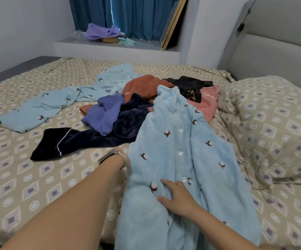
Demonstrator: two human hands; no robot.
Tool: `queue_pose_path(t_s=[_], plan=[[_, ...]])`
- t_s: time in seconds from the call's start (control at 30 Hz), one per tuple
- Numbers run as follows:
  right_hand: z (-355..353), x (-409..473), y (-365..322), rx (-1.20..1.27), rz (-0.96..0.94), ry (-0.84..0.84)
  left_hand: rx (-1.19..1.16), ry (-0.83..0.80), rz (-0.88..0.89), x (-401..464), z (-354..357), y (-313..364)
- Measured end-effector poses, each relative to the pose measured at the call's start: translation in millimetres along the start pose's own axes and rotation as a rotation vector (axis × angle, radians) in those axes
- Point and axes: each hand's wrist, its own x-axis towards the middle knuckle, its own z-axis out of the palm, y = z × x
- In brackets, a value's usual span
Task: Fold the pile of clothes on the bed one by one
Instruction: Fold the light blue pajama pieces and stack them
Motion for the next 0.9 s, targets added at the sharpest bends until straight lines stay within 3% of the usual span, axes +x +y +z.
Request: queue_pose_path(t_s=[0.1, 0.2, 0.3, 0.43, 0.57, 0.77, 0.9], plan=[[-36.9, 24.3, 3.9, 0.001, 0.026, 0.197, -0.257, 0.285, 0.110, 28.8, -11.4, 10.1], [-83.8, 56.0, 7.5, 0.028, 0.080, 0.382, -0.469, 0.455, 0.155, 40.6, -12.9, 29.0], [-124.2, 95.6, 16.3, 0.090, 0.041, 0.514, -0.343, 0.500, 0.117, 40.0, -0.4, 56.2], [-165.0, 145.0, 28.2, 0.179, -0.081, 0.681, -0.189, 0.523, 0.273, 48.5, 11.0, 107.2], [-193.9, 186.0, 35.6, 0.159, -0.122, 0.667, -0.197, 0.496, 0.358, 81.6, 0.0, 146.6], [-229.2, 239.8, 33.6, 0.008, -0.104, 0.498, -0.253, 0.501, 0.376, 147.8, -12.7, 165.6], [-239.7, 266.0, 26.3, -0.026, -0.103, 0.456, -0.414, 0.471, 0.378, 170.2, -13.8, 181.3]])
